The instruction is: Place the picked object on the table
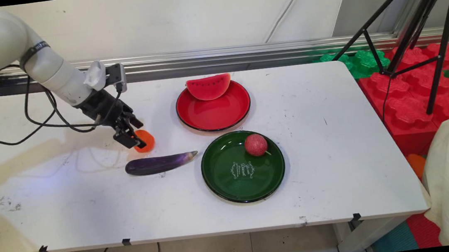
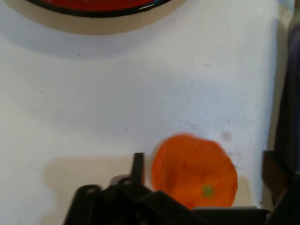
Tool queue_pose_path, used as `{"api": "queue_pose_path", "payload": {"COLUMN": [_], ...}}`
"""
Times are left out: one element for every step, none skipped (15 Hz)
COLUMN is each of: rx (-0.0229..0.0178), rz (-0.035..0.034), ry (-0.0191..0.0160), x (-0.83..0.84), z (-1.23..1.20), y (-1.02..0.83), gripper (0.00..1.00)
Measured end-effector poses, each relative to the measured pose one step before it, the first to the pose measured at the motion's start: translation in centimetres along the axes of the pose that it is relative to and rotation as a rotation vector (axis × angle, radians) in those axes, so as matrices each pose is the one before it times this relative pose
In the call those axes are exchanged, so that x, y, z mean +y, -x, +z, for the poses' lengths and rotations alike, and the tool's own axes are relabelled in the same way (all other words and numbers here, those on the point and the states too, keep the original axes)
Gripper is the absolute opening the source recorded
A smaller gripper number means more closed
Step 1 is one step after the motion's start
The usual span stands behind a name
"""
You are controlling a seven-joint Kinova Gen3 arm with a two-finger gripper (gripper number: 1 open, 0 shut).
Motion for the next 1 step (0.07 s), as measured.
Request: {"api": "queue_pose_path", "payload": {"rx": [0.00211], "rz": [-0.00281], "ry": [-0.00072], "x": [-0.137], "z": [0.205], "y": [0.064], "gripper": [1.00]}}
